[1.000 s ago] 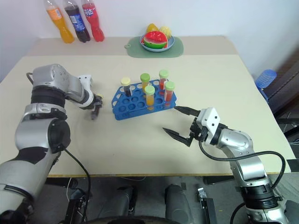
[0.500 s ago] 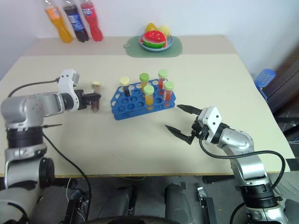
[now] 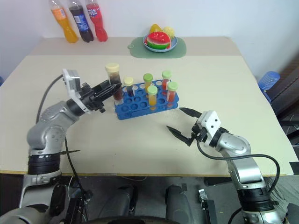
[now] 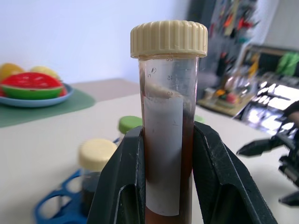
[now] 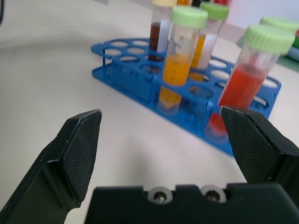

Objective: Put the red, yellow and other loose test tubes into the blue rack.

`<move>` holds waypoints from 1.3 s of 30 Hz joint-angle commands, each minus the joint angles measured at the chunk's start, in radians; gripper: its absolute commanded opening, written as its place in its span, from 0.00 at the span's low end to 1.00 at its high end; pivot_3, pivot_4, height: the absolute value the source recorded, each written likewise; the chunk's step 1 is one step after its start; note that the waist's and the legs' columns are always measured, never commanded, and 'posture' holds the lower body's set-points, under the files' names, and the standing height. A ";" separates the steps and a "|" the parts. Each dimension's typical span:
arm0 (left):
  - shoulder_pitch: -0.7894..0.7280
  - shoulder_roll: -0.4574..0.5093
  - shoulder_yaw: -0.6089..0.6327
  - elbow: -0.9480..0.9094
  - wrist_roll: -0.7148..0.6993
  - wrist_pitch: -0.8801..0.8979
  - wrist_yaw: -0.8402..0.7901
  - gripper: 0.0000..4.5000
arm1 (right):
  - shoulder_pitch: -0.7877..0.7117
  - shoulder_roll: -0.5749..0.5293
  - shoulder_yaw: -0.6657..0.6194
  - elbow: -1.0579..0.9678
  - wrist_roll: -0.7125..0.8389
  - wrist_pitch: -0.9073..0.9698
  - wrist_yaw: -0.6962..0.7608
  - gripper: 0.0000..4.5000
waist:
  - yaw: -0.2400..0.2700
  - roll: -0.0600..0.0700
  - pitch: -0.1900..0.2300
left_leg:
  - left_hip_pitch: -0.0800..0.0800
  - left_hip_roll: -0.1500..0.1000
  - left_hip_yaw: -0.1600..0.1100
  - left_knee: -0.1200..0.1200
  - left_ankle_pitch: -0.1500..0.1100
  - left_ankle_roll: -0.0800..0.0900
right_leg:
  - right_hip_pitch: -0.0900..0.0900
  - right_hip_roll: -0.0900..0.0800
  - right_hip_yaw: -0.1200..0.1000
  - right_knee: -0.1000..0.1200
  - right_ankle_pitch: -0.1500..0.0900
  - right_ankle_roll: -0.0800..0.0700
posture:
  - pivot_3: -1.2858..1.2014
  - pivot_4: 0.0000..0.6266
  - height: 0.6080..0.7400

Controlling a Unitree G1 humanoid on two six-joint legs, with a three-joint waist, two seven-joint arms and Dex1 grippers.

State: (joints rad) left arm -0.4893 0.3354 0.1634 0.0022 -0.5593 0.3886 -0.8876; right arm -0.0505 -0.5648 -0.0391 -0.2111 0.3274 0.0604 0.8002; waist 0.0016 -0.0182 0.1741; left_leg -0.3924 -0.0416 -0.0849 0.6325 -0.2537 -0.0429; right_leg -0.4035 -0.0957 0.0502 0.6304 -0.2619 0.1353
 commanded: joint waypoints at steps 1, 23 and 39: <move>-0.051 -0.023 -0.019 0.128 0.024 -0.130 -0.072 0.19 | 0.020 0.004 -0.032 -0.074 -0.011 -0.020 -0.037 1.00 | -0.001 0.000 0.000 | 0.000 0.000 0.000 0.000 0.000 0.000 | 0.000 0.000 0.000 0.000 0.000 0.000 | 0.52 0.24 1.00; -0.197 -0.042 -0.135 0.676 0.275 -0.533 -0.210 0.19 | 0.142 0.044 -0.021 -0.203 -0.069 -0.005 -0.165 1.00 | -0.014 0.000 -0.001 | 0.001 0.001 -0.001 0.001 -0.001 0.002 | 0.001 0.002 0.000 0.001 0.000 0.000 | 0.52 0.24 1.00; -0.178 -0.071 -0.123 0.624 0.216 -0.494 -0.208 0.29 | 0.190 -0.013 -0.099 -0.208 0.009 -0.025 -0.075 1.00 | -0.014 0.000 -0.001 | 0.003 0.001 -0.002 0.002 -0.001 0.002 | 0.005 0.002 0.000 0.001 0.000 0.000 | 0.52 0.24 1.00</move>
State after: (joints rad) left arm -0.6785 0.2695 0.0348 0.6586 -0.3275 -0.1480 -1.0961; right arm 0.1507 -0.5697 -0.1261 -0.3734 0.3145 0.0578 0.7124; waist -0.0122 -0.0181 0.1731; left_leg -0.3890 -0.0410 -0.0869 0.6344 -0.2547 -0.0408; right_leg -0.3983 -0.0935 0.0499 0.6312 -0.2620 0.1357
